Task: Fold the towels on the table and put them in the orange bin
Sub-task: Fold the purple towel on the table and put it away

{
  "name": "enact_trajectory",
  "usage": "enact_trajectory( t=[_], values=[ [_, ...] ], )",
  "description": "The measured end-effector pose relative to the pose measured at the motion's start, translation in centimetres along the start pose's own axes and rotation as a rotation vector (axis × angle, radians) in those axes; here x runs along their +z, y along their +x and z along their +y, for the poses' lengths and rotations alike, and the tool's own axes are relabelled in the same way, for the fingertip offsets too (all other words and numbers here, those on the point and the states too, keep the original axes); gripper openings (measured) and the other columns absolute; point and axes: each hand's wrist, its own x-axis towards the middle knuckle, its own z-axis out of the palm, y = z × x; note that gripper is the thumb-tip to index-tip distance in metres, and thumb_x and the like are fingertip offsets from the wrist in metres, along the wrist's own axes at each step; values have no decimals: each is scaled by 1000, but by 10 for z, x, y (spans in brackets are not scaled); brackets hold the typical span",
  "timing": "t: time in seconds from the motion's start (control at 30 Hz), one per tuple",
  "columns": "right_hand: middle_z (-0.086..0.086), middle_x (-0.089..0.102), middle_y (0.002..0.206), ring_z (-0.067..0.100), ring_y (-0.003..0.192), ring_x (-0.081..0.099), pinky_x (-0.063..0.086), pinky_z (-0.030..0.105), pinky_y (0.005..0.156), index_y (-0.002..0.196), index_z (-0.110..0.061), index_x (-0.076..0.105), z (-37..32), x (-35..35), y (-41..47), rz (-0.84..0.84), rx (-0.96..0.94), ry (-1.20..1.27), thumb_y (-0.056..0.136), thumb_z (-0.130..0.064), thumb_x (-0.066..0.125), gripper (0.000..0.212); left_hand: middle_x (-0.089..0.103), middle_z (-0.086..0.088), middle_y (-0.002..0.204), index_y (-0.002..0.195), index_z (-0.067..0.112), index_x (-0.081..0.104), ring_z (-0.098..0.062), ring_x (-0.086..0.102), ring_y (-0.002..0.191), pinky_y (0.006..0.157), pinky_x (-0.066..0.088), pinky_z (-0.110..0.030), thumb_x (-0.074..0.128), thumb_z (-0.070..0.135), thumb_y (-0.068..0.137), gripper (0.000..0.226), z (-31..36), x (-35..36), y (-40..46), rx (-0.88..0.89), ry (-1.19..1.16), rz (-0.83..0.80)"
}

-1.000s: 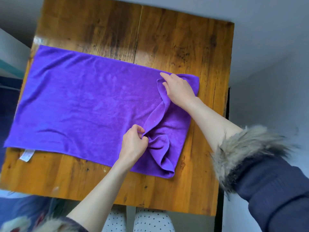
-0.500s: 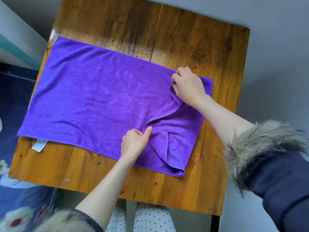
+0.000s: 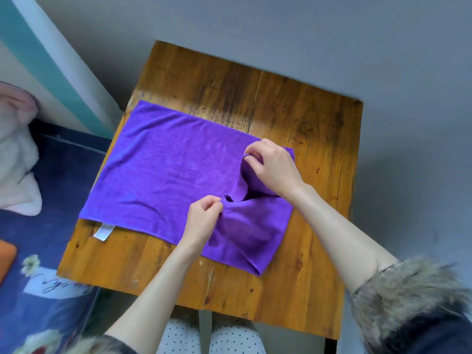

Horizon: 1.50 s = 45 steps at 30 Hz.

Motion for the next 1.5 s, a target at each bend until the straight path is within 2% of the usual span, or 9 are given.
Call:
enact_trajectory(
  t=[0.1, 0.23, 0.4, 0.53, 0.67, 0.83, 1.0, 1.13, 1.5],
  values=[
    [-3, 51, 84, 23, 87, 57, 41, 30, 79, 92, -6, 65, -38, -7, 19, 32, -69, 88, 90, -12, 55, 12, 42, 7, 54, 56, 13, 50, -8, 34, 56, 53, 28, -26, 46, 2, 79, 25, 17, -42, -6, 187, -46, 114],
    [9, 59, 93, 18, 85, 55, 39, 24, 79, 93, -2, 64, -90, -2, 55, 108, -158, 156, 90, -10, 55, 13, 42, 11, 46, 53, 12, 47, -1, 32, 49, 47, 26, -18, 41, 9, 68, 16, 30, -108, -5, 327, -119, 287],
    [5, 57, 91, 10, 80, 47, 38, 21, 78, 95, -1, 63, -142, 33, 106, 99, -218, 195, 91, -10, 54, 14, 43, 11, 49, 57, 14, 50, -3, 35, 49, 48, 28, -15, 44, 11, 72, 16, 22, -177, 18, 286, -65, 500],
    [7, 61, 93, 11, 80, 49, 36, 18, 76, 96, -3, 62, -160, 72, 143, 85, -193, 171, 93, -13, 52, 15, 57, 0, 69, 79, 16, 62, -14, 48, 67, 64, 38, -24, 49, 6, 82, 17, -6, -215, 49, 113, 87, 567],
    [10, 60, 110, 22, 101, 56, 37, 23, 88, 114, -6, 58, -156, 114, 180, 13, -70, 100, 93, -16, 50, 24, 62, 0, 83, 108, 11, 61, -23, 56, 86, 79, 40, -29, 48, 9, 87, 25, -43, -233, 73, -43, 229, 523],
    [17, 41, 141, 31, 131, 36, 27, 35, 107, 140, -4, 34, -128, 161, 191, -221, 9, -122, 95, -19, 47, 49, 54, -14, 124, 126, 5, 47, -29, 48, 118, 97, 34, -34, 55, 10, 88, 39, -74, -229, 84, -93, 351, 385],
    [8, 13, 157, 24, 145, 10, 16, 51, 115, 148, -8, 16, -92, 184, 172, -389, 102, -289, 95, -31, 47, 65, 50, -13, 125, 130, 7, 43, -29, 45, 118, 95, 38, -38, 56, 11, 87, 45, -80, -221, 83, -38, 444, 418],
    [-10, -8, 158, 15, 145, -9, 6, 68, 106, 150, -25, 3, -75, 188, 157, -440, 189, -358, 94, -48, 40, 71, 50, -11, 123, 130, 10, 44, -29, 46, 115, 91, 41, -41, 56, 13, 87, 45, -76, -217, 86, -61, 554, 428],
    [-10, -17, 156, 17, 145, -12, 16, 66, 106, 149, -26, -5, -23, 155, 80, -378, 558, -327, 95, -52, 32, 71, 50, -12, 128, 133, 12, 43, -31, 41, 118, 100, 31, -43, 47, 7, 88, 45, -42, -191, 121, 140, 796, 306]
  ],
)
